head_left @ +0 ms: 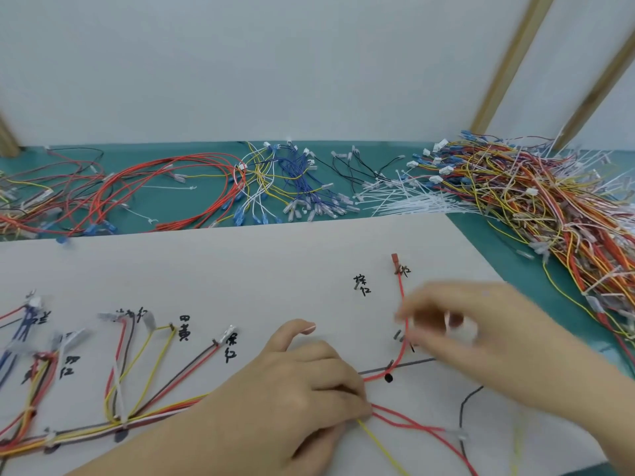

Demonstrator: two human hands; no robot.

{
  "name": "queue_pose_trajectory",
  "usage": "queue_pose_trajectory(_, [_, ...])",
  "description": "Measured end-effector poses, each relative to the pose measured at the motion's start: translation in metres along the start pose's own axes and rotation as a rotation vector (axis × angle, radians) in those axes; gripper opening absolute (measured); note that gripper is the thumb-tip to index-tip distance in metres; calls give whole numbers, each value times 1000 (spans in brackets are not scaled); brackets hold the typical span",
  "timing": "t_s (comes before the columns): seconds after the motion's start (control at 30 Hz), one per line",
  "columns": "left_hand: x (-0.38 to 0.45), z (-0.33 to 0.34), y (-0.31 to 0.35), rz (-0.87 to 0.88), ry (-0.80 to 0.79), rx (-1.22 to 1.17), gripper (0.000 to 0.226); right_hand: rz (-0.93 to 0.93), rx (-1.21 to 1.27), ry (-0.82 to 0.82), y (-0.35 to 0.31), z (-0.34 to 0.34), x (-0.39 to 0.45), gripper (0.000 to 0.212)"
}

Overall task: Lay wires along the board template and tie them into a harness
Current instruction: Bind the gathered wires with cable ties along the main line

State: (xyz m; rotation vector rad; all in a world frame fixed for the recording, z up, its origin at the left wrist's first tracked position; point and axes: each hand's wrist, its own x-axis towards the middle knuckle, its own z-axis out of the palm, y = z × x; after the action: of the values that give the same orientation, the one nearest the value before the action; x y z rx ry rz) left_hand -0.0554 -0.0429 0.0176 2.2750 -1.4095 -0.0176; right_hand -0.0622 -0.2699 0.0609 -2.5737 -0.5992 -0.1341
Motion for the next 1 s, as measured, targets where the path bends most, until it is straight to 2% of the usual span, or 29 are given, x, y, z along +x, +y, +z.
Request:
queue_pose_trajectory(0.07, [-1,0,-4,10,-35,46,29,71,-2,-280,-7,7,-17,31])
queue_pose_trajectory(0.17, [-6,5,-9,34,-33,48,31,103,-56,-415,-4,16,-32,28])
queue_pose_trajectory(0.27, [-3,3,-7,41,0,50,31,180,2,-374,-4,19,-35,6])
queue_pose_trajectory(0.3, [-3,4,-8,49,18,48,31,189,23,-377,-4,19,-35,5])
queue_pose_trajectory(0.4, [-3,3,-7,38,24,23,33,215,87,-390,-5,17,-30,13])
queue_pose_trajectory(0.53, [-6,4,-7,30,18,72,34,227,140,-311,0,7,-29,14])
queue_pose_trajectory(0.63, [-5,4,-7,18,34,69,34,230,204,-286,2,4,-33,27])
queue_pose_trajectory(0.77, [-4,9,-11,33,58,96,37,165,116,-328,-2,9,-30,11])
queue_pose_trajectory(0.83, [-4,10,-12,3,105,53,33,127,57,-317,-4,10,-27,13])
queue_pose_trajectory(0.93, [-2,11,-14,0,137,37,31,52,21,-202,-5,8,-25,14])
queue_pose_trajectory(1.0, [-2,11,-14,9,137,46,32,6,19,-222,-4,10,-26,14])
